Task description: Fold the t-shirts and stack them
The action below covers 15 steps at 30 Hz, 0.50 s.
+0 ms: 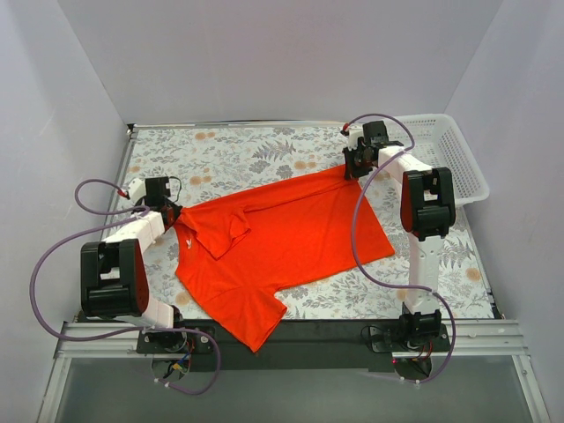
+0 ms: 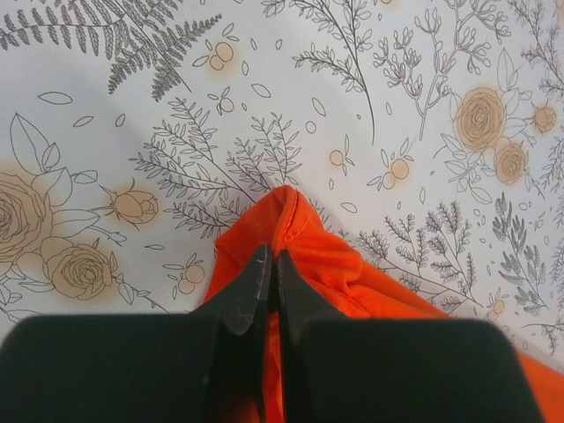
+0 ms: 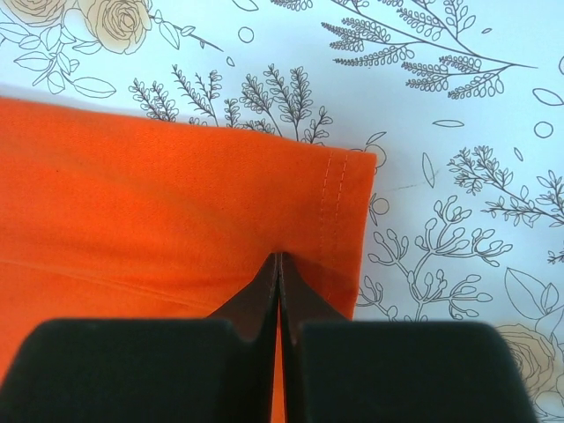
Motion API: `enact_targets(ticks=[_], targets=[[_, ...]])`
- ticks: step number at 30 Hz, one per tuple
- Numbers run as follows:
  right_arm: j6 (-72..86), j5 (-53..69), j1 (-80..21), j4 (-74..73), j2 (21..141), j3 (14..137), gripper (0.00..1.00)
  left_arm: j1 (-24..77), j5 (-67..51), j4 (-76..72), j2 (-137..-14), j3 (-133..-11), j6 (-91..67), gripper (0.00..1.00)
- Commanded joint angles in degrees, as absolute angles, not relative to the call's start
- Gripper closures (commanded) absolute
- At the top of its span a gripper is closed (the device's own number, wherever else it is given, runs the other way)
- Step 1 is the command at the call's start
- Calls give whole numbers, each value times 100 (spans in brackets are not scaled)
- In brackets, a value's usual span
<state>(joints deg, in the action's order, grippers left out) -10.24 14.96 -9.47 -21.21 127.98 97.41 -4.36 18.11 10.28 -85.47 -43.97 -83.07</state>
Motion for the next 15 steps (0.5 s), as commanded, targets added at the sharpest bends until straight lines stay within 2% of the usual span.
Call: enact_targets(ticks=[1, 2, 6, 7, 8, 13, 15], targets=[[-1072, 1107, -896, -2329, 13060, 9853, 96, -475, 2408, 1134, -8349, -4438, -8420, 100], [-1107, 1134, -896, -2329, 13061, 9861, 96, -475, 2417, 1177, -8367, -4465, -8429, 96], [-1177, 1248, -896, -2390, 13034, 9896, 91, -545, 2478, 1379, -8394, -4649, -8429, 59], [-1195, 1300, -905, -2391, 13025, 9905, 87, -571, 2531, 1449, -8315, -4676, -8411, 48], [-1204, 1318, -905, -2399, 13008, 9923, 83, -580, 2566, 1485, -8262, -4719, -8359, 43], [-1327, 1599, -914, -2417, 12780, 9905, 71, -624, 2304, 1582, -7553, -4746, -8025, 37], [-1423, 1731, -905, -2417, 12648, 9905, 62, -624, 1734, 1451, -7270, -4650, -7614, 36]])
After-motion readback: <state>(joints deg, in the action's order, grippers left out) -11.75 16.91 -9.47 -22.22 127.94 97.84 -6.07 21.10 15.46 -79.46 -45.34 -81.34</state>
